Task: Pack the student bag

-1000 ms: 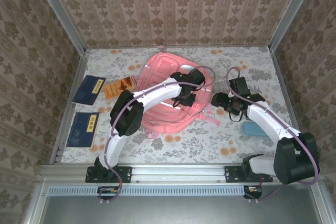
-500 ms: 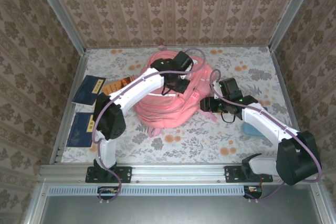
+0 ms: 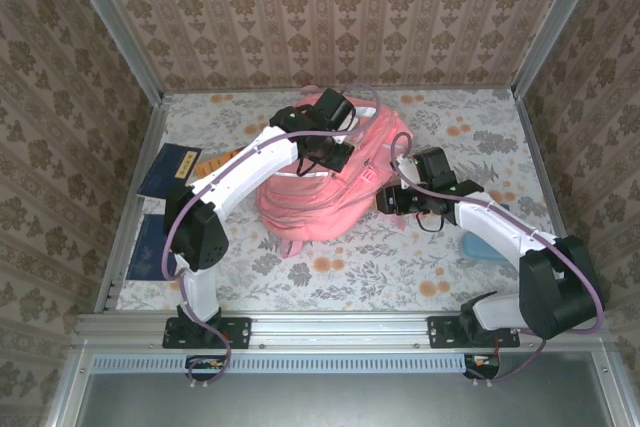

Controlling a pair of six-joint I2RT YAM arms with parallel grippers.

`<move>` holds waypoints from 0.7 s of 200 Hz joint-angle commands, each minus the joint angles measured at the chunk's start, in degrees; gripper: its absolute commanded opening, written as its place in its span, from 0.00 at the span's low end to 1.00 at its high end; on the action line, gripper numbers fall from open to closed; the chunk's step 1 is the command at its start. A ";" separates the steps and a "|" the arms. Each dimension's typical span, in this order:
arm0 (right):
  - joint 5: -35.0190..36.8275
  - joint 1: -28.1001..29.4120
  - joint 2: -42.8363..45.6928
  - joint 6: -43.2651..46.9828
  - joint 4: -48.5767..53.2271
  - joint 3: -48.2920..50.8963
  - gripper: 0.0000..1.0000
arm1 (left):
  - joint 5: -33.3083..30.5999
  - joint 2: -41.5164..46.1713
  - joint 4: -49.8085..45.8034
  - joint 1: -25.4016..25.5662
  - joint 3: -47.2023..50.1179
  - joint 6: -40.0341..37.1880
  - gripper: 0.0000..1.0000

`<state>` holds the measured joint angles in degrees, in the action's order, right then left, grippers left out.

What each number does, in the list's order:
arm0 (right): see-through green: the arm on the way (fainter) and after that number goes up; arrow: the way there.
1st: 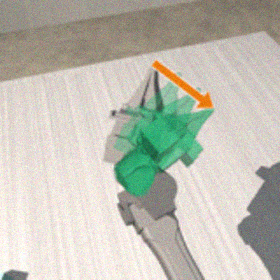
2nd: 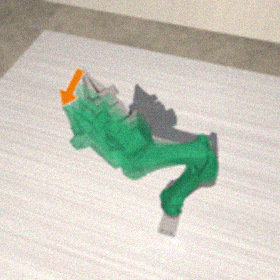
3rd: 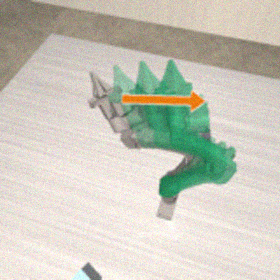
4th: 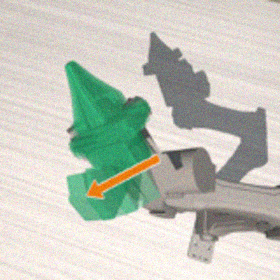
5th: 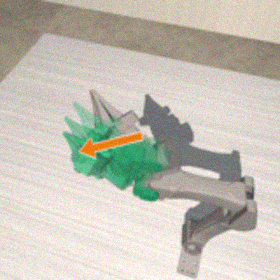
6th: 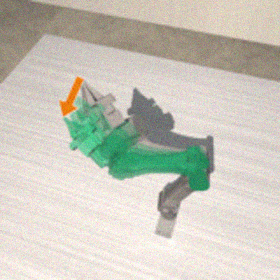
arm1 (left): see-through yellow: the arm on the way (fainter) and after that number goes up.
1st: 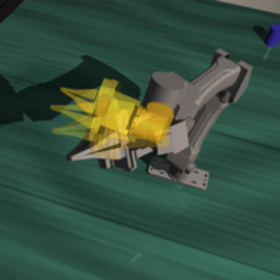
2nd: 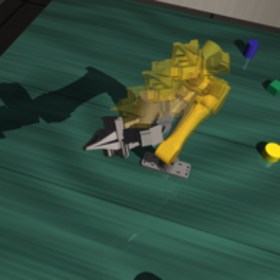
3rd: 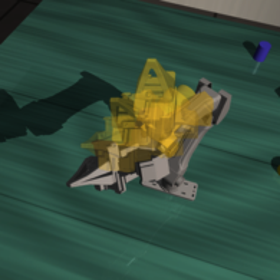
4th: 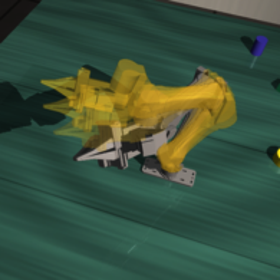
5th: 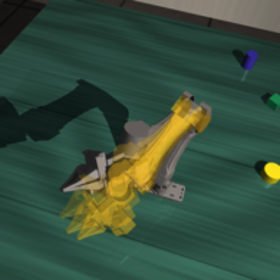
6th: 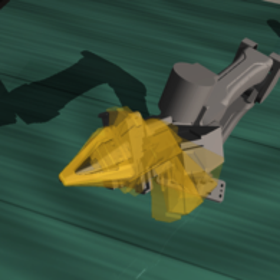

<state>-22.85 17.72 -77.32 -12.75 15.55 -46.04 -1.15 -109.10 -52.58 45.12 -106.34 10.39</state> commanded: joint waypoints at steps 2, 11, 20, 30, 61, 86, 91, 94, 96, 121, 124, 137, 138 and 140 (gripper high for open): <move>-2.74 -1.53 1.96 2.95 0.38 -2.69 0.50 | 0.62 4.37 4.28 -1.15 -0.15 -3.34 0.00; -3.28 -1.78 2.49 3.06 0.72 -2.71 0.54 | 0.86 4.50 4.42 -1.50 -0.09 -3.53 0.00; -4.20 -1.81 2.85 3.18 0.94 -2.74 0.56 | 1.14 4.60 4.58 -1.86 -0.17 -3.70 0.00; -5.50 -1.81 3.05 3.13 0.81 -2.72 0.57 | 1.63 4.68 4.75 -2.25 -0.15 -3.71 0.00; -6.26 -1.79 2.71 1.35 -0.34 -3.07 0.57 | 2.74 5.23 5.20 -2.95 -0.13 -4.67 0.00; -6.86 -1.80 2.09 0.66 -0.26 -4.27 0.59 | 3.25 6.88 7.25 -3.37 1.27 -6.37 0.00; -7.38 -1.76 2.08 0.56 -0.34 -4.48 0.59 | 3.30 7.32 7.87 -3.54 1.73 -6.60 0.00; -7.64 -1.78 2.13 0.51 -0.47 -4.57 0.59 | 3.42 7.51 8.18 -3.59 1.91 -6.77 0.00; -7.84 -1.80 2.10 0.42 -0.57 -4.56 0.59 | 3.47 7.61 8.34 -3.72 2.03 -6.85 0.00; -11.38 -1.78 1.96 0.45 -1.17 -4.96 0.53 | 4.74 8.59 9.38 -4.45 3.11 -7.23 0.00; -11.77 -1.80 1.95 0.53 -1.14 -5.09 0.52 | 4.83 8.68 9.48 -4.43 3.23 -7.23 0.00; -12.22 -1.79 1.66 0.78 -1.24 -5.10 0.49 | 5.10 8.81 9.59 -4.67 3.54 -7.17 0.00; -12.22 -1.80 1.61 0.79 -1.23 -5.11 0.48 | 5.14 8.81 9.55 -4.73 3.57 -7.16 0.00; -12.22 -1.81 1.57 0.86 -1.16 -5.13 0.48 | 5.18 8.82 9.65 -4.77 3.57 -7.12 0.00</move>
<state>-31.33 15.99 -75.44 -12.12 15.14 -49.39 2.61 -104.47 -49.32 41.08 -102.43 5.50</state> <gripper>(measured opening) 0.505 0.038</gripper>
